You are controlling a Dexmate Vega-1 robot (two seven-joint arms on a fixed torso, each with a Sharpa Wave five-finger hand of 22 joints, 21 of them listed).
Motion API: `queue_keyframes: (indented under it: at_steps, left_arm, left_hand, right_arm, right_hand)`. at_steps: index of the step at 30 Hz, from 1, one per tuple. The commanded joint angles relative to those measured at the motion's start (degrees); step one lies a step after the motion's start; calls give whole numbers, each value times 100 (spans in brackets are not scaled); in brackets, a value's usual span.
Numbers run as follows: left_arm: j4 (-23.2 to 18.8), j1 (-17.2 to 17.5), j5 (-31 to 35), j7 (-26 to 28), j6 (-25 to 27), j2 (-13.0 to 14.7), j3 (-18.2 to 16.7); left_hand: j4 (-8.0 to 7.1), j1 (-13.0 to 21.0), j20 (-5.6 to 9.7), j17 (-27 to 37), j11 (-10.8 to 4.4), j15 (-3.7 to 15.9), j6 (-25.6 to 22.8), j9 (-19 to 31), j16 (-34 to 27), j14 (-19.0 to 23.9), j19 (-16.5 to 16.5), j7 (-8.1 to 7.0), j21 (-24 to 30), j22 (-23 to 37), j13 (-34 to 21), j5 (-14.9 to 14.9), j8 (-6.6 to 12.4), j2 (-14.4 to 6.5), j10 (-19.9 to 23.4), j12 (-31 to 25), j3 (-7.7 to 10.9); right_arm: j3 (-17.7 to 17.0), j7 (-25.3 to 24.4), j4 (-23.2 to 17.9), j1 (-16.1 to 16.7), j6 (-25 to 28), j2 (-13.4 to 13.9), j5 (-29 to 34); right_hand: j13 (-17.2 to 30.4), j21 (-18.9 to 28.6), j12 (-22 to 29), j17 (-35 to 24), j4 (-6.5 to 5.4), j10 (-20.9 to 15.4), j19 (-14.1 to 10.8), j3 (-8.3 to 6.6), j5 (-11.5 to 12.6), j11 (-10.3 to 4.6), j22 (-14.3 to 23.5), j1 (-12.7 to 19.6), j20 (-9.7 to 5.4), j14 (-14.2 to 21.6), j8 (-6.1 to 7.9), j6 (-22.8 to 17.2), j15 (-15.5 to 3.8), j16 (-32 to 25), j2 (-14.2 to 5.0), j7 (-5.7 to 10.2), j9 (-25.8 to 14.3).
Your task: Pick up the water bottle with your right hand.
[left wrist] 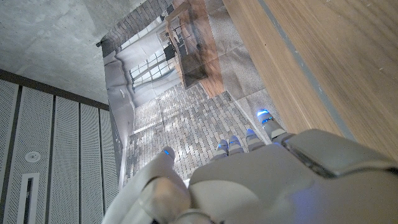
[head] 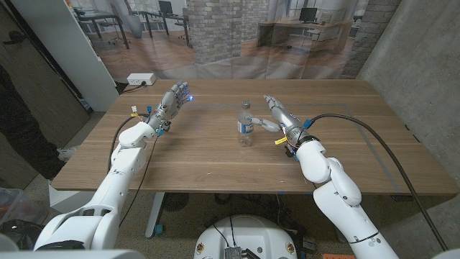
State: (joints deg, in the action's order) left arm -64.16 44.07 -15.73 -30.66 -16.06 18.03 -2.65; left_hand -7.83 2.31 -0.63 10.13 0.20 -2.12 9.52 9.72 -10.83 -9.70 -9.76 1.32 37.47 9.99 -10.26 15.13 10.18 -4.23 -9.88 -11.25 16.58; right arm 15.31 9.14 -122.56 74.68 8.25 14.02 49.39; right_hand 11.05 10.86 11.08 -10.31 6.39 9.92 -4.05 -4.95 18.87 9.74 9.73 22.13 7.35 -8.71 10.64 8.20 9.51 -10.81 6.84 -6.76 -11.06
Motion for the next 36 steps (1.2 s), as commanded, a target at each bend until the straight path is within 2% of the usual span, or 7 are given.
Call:
queue_keyframes:
  at_steps: [1, 22, 27, 36]
  left_arm:
    - [11, -1, 4, -28, -13, 6, -22]
    - [95, -16, -1, -40, -36, 12, -66]
    - [156, -46, -4, -66, -55, 6, -75]
    - [267, -107, 7, -110, -87, -3, -92]
  left_hand:
    - [8, 45, -33, 19, 22, -8, 1025, 16, -5, -1163, -1152, 20, -15, 33, -18, 53, 24, -1, -1087, -14, -27]
    - [13, 54, -38, 19, 17, -10, 1027, 16, -4, -1163, -1143, 21, -49, 35, -18, 59, 22, -2, -1089, -13, -44]
    - [12, 55, -40, 19, 19, -13, 1024, 16, -4, -1164, -1142, 21, -56, 35, -18, 61, 24, -5, -1088, -14, -46]
    - [10, 56, -45, 19, 26, -12, 1021, 16, -4, -1163, -1136, 27, -71, 36, -18, 64, 24, -16, -1089, -14, -51]
  right_arm:
    - [223, 68, -18, -29, 217, -148, 423]
    - [549, 232, 249, -288, 482, -381, 837]
    - [583, 139, 362, -331, 458, -426, 843]
    - [652, 76, 570, -456, 502, -503, 883]
  right_hand:
    - [25, 37, -9, -30, 8, 119, 22, 64, 37, 22, 32, 25, 5, -31, 44, 90, 37, -8, -2, -266, -19]
    - [25, 34, -5, -33, -10, 164, 26, 154, 85, 21, 29, -1, 24, -59, 49, 112, 22, -4, 44, -302, -26]
    - [26, 84, 30, -31, -11, 102, -127, 206, 132, 43, 26, 20, -86, 47, 40, 165, -29, -46, 49, -360, -30]
    - [26, 91, 37, -30, -5, 89, -173, 227, 159, 49, 24, 49, -98, 77, 42, 183, -55, -51, 45, -358, -32]
